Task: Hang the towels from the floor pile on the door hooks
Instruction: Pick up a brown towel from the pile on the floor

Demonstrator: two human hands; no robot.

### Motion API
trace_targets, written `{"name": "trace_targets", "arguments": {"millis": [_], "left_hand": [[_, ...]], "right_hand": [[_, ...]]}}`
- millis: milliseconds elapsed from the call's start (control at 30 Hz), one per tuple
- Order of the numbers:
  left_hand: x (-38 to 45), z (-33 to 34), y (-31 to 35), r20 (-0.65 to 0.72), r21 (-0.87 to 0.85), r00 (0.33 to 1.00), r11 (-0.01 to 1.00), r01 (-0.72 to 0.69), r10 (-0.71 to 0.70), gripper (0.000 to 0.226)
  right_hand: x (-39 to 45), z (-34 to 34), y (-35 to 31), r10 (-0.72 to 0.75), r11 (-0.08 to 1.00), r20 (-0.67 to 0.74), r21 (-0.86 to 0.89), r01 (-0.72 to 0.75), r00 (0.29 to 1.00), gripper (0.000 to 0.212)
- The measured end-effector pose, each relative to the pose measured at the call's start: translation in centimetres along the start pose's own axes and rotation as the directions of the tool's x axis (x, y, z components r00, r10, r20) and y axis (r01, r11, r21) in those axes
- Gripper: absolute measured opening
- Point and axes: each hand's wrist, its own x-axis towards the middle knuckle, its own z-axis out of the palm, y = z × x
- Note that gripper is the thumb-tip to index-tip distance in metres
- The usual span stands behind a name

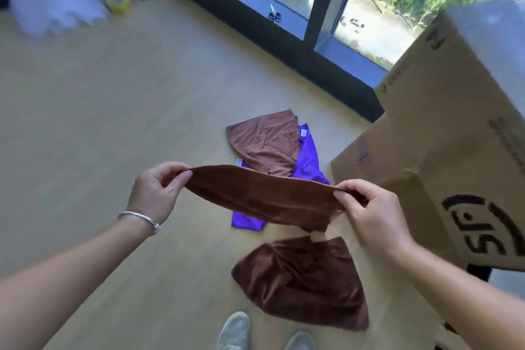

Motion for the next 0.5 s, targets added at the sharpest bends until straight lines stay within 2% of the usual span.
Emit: {"name": "trace_targets", "arguments": {"millis": [100, 234, 367, 501], "left_hand": [[-0.7, -5.9, 2.6, -0.073, 0.004, 0.997, 0.999, -0.035, 0.035, 0.018], [-1.2, -13.1, 4.5, -0.221, 0.017, 0.974, 0.999, -0.042, 0.044, 0.012], [-1.9, -20.4, 4.9, -0.34, 0.005, 0.94, 1.0, -0.029, 0.029, 0.005], [-2.3, -27.9, 3.5, -0.441, 0.036, 0.896, 0.999, -0.041, 0.052, 0.011]], "right_hand": [[0.7, -0.7, -6.5, -0.103, 0.995, 0.042, 0.015, 0.102, 0.994, 0.018], [2.2, 0.2, -13.6, -0.189, 0.981, 0.074, 0.05, 0.186, 0.979, 0.02], [3.6, 3.5, -20.5, -0.26, 0.965, 0.129, 0.065, 0.254, 0.957, 0.013], [4.8, 7.8, -27.3, -0.323, 0.945, 0.144, 0.1, 0.311, 0.935, 0.008]]}}
